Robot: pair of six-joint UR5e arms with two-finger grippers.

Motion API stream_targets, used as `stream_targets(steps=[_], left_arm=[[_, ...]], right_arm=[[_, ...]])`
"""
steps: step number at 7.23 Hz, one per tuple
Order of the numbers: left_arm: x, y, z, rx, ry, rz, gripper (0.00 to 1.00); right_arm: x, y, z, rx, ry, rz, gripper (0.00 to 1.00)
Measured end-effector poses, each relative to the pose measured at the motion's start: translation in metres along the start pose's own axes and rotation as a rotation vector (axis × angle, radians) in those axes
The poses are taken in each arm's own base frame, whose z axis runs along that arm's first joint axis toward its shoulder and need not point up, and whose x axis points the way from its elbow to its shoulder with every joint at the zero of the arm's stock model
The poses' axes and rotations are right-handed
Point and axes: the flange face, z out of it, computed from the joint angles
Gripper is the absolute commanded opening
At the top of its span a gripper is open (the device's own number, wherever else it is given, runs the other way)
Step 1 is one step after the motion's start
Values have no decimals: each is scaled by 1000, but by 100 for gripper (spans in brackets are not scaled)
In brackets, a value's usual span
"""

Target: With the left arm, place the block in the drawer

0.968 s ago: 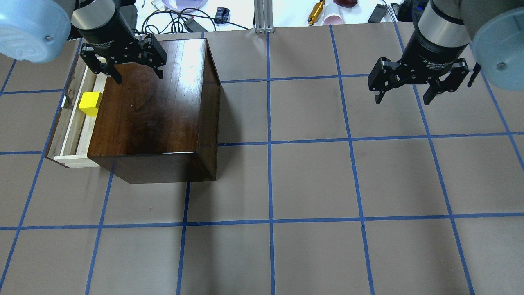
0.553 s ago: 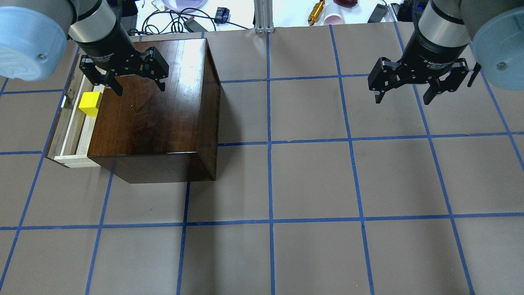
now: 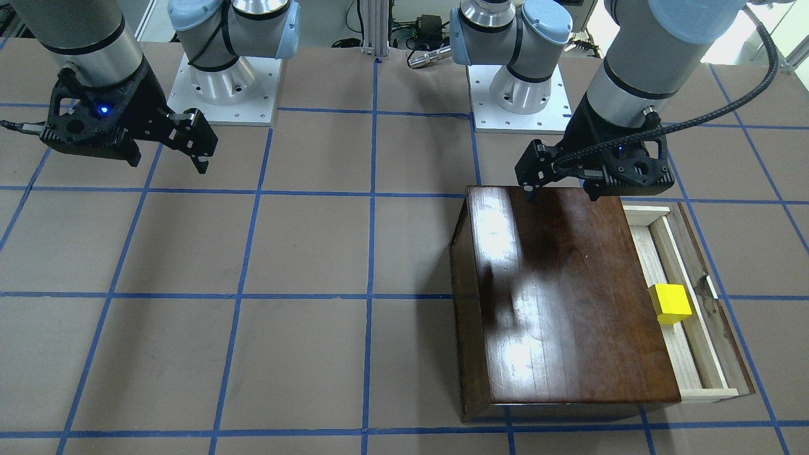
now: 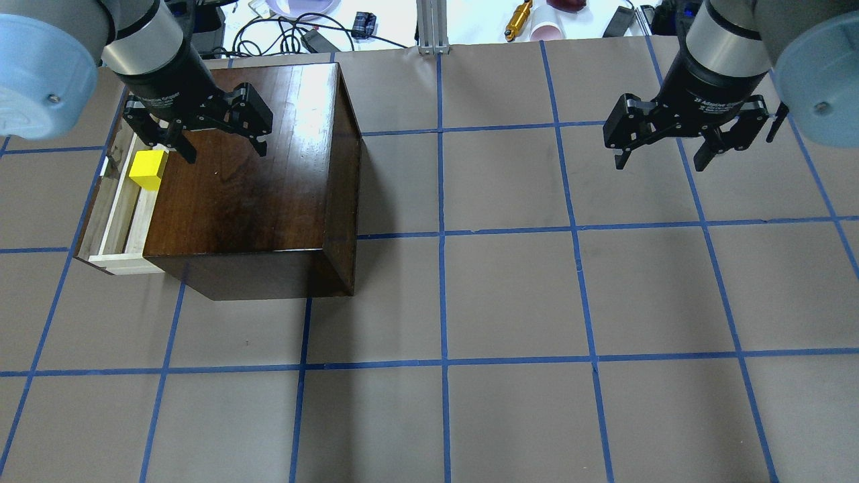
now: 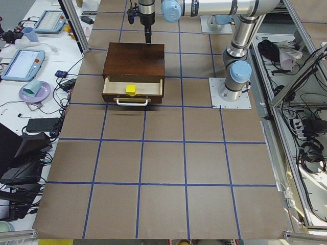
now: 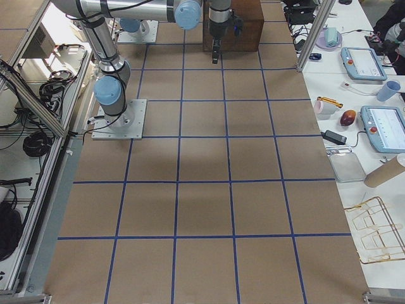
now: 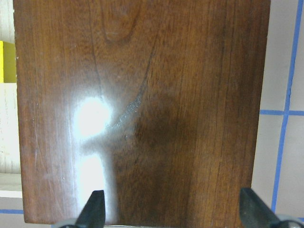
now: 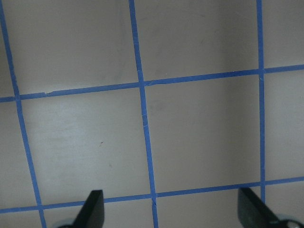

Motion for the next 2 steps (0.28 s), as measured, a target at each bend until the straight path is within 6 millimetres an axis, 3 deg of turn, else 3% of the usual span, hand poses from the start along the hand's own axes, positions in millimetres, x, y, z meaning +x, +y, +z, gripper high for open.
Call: stream_targets(steps=[2], left_arm=[[-3, -1, -3, -4, 0, -5, 100]], right_arm=[[0, 0, 0, 0, 0, 0, 100]])
